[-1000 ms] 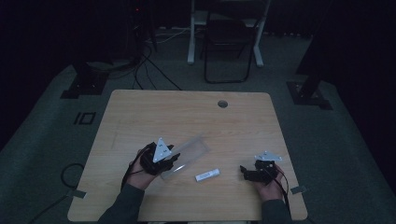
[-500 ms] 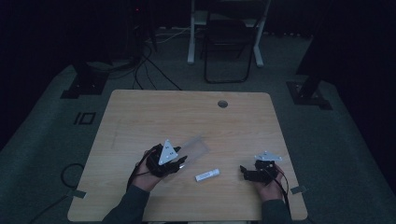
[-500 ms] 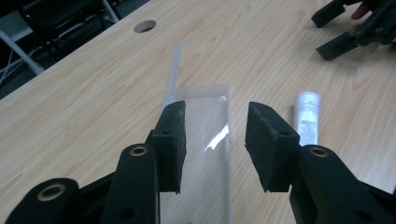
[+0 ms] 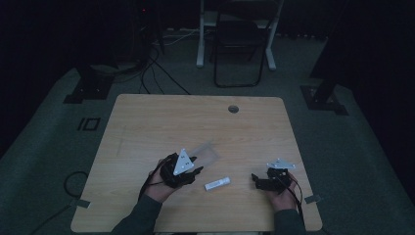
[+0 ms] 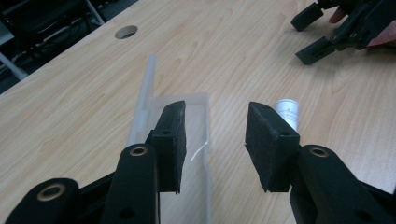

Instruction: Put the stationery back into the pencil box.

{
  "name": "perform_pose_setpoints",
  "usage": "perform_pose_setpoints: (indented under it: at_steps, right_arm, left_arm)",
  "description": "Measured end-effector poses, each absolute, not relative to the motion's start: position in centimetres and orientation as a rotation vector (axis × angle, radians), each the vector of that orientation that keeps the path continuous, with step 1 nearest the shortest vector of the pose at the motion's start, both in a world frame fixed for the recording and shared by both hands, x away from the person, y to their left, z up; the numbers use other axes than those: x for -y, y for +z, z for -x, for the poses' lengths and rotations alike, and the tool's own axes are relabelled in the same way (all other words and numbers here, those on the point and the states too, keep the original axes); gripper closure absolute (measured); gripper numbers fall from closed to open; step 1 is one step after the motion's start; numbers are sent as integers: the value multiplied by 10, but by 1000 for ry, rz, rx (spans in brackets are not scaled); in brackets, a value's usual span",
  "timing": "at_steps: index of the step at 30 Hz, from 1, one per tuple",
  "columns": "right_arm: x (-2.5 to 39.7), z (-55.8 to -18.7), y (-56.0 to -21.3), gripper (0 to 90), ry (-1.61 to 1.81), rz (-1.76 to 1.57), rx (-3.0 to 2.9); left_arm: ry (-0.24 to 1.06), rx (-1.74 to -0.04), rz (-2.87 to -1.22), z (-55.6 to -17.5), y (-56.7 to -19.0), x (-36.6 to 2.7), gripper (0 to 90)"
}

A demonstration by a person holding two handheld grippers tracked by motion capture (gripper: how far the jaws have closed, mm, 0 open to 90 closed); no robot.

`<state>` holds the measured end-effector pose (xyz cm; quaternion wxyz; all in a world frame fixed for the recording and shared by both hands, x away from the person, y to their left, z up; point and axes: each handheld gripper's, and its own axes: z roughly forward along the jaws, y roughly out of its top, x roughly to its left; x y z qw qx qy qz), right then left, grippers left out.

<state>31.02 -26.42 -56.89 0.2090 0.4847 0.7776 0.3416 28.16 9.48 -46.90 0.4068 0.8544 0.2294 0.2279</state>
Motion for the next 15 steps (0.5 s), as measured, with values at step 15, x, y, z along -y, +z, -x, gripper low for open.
perform_pose_setpoints:
  at_steps: [15]
  right_arm:
    - [264, -310, -569, 134, 951, -1348, -2163]
  left_arm:
    - [534, -561, -2157, -277, -475, -81, 570]
